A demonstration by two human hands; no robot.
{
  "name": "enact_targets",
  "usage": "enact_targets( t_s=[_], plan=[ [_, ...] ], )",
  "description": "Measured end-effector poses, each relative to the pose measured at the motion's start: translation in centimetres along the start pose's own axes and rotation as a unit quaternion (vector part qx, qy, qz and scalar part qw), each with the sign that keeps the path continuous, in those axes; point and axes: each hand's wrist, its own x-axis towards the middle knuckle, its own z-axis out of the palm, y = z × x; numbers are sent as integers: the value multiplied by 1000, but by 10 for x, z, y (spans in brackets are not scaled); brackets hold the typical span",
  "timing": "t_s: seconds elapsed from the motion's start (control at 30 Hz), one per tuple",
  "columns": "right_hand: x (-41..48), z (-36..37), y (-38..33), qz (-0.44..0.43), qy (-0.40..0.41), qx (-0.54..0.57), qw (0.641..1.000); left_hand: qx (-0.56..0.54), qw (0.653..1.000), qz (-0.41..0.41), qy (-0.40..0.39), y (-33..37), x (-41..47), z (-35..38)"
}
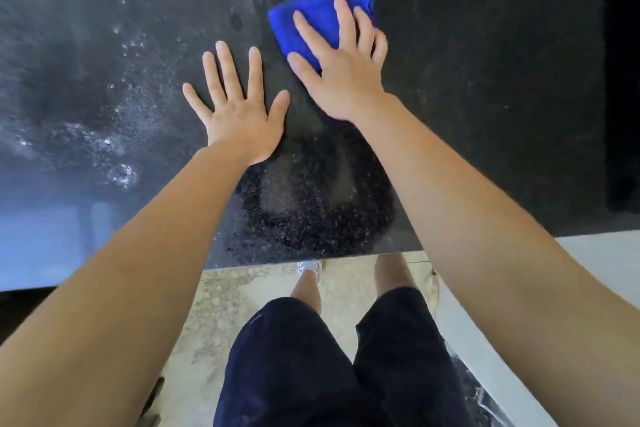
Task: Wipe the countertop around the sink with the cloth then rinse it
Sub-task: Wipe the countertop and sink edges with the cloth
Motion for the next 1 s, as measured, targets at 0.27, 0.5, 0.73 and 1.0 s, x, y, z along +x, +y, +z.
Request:
enact_targets(
  t_s=[0.27, 0.5, 0.73, 1.0],
  plan=[
    [64, -9, -9, 0, 32, -9, 999, 5, 1000, 3, 8, -2, 2, 2],
    [-23, 17, 15, 2, 73, -15, 997, -3, 1000, 0, 3, -1, 0, 0],
    [-109, 28, 38, 23, 45, -29, 998, -9, 1000, 2, -17, 1, -1, -5],
    [28, -14, 14, 44, 7, 6, 999, -4, 1000, 1, -21, 0, 0, -4]
  ],
)
